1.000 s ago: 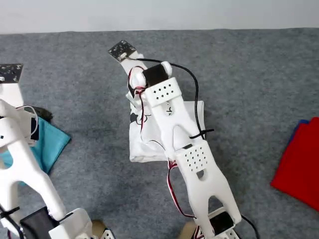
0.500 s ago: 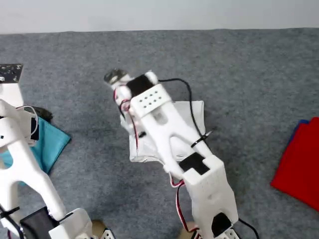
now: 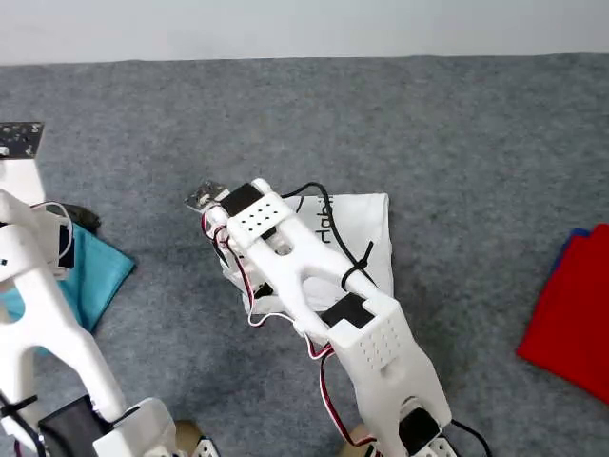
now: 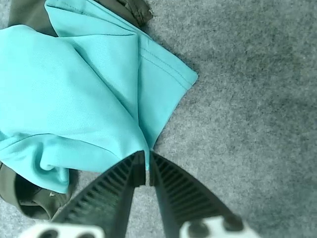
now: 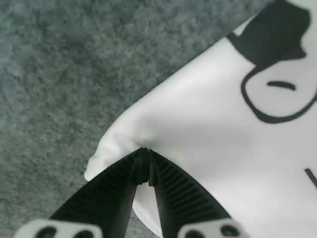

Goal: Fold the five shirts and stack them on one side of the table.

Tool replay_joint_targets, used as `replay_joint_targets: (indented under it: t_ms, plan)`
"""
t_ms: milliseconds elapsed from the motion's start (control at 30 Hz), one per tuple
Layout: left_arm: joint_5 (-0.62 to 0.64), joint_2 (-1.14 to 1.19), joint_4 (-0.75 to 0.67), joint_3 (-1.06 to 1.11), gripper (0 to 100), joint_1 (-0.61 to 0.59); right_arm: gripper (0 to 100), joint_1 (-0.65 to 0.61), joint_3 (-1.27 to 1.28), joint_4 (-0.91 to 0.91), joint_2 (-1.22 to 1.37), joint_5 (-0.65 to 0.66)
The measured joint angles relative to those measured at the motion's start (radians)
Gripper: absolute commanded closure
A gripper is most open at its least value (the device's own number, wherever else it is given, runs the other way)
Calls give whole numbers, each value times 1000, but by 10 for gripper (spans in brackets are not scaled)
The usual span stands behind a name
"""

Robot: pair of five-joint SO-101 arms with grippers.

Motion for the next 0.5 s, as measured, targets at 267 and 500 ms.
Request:
replay_joint_targets:
  t_ms: [267, 500]
  plan:
    - [0, 0, 0, 0, 977, 0, 987, 17, 0, 58, -262, 0]
    - [0, 0, 0, 0, 977, 0, 862, 186, 0, 64, -381, -120]
